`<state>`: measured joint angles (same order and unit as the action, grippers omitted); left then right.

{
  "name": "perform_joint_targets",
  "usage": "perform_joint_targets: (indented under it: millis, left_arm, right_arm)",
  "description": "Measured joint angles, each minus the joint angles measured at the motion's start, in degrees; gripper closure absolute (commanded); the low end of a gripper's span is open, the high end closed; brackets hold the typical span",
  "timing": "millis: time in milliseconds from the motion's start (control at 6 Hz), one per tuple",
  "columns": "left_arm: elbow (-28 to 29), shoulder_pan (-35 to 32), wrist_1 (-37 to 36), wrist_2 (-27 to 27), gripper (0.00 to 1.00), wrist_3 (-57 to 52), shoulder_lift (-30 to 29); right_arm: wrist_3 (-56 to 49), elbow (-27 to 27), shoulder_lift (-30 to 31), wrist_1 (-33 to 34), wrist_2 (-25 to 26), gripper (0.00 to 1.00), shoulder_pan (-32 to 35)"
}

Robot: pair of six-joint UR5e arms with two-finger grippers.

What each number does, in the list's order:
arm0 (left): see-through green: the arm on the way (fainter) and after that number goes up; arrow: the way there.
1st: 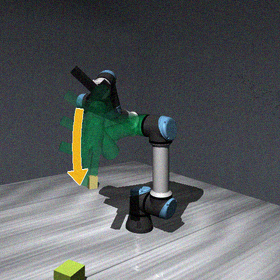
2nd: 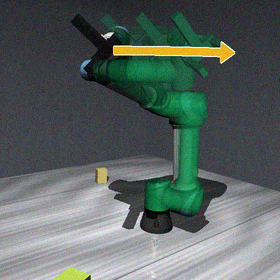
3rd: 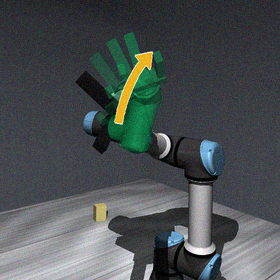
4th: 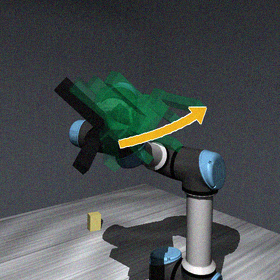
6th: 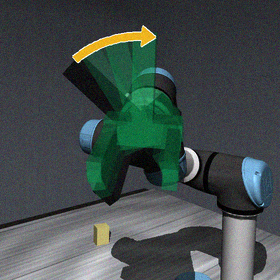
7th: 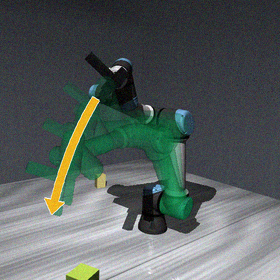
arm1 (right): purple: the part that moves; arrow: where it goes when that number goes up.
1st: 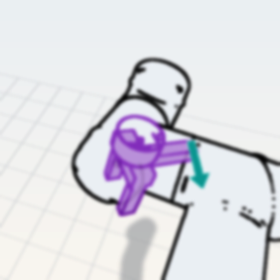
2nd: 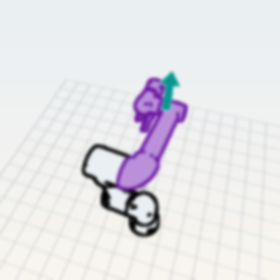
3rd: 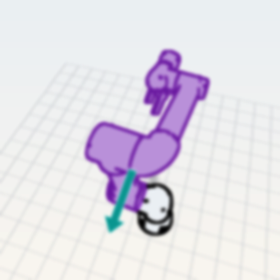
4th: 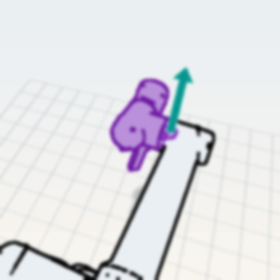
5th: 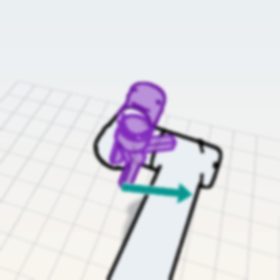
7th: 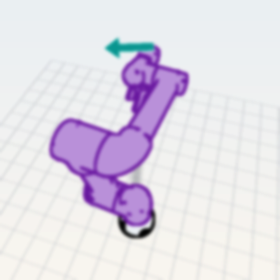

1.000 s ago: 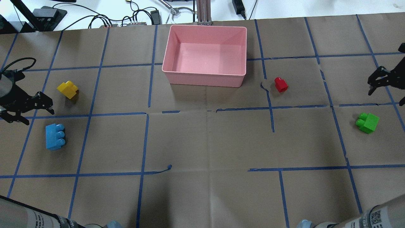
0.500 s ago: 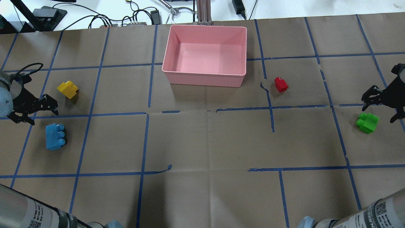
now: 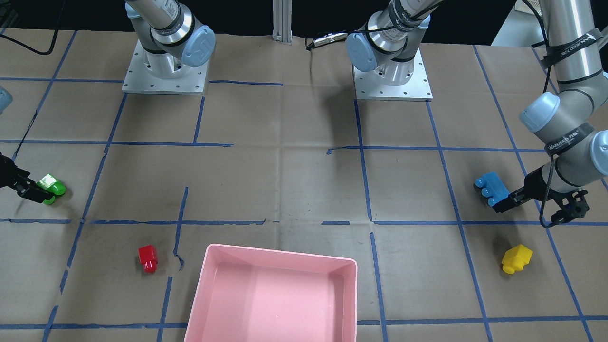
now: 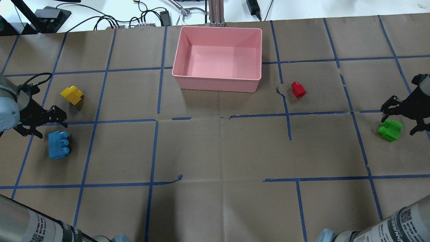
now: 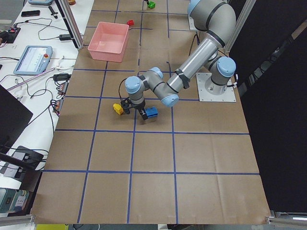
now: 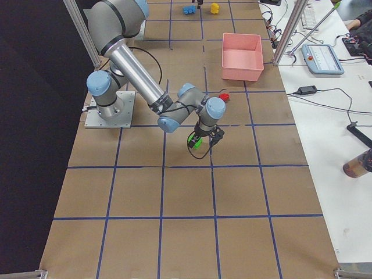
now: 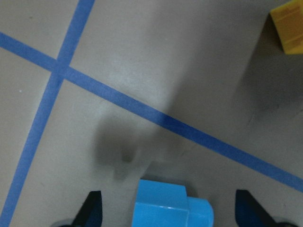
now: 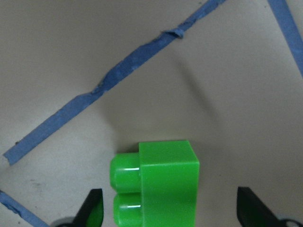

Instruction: Put all blocks into box

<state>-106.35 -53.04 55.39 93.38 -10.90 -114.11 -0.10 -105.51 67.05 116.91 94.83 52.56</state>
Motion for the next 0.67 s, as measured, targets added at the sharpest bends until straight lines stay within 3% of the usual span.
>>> perform_joint_targets:
  millis: [333,500,667]
  left_arm:
    - [-2.4,0.2,-0.1,0.1,0.02,-0.3,0.8]
    - [-2.9,0.2,-0.1,0.1,0.02,-0.5,0.8]
    - [-3.1,0.3,-0.1,0.1,0.02,-0.6,0.7]
  right_arm:
    - [0.3,-0.7,-0.2,0.1,0.0,0.01,0.0]
    - [0.5,-1.3,-0.2,0.1,-0.1,0.04,0.0]
    - [0.6,-1.6,-0.2,0.4,-0.1,0.15,0.0]
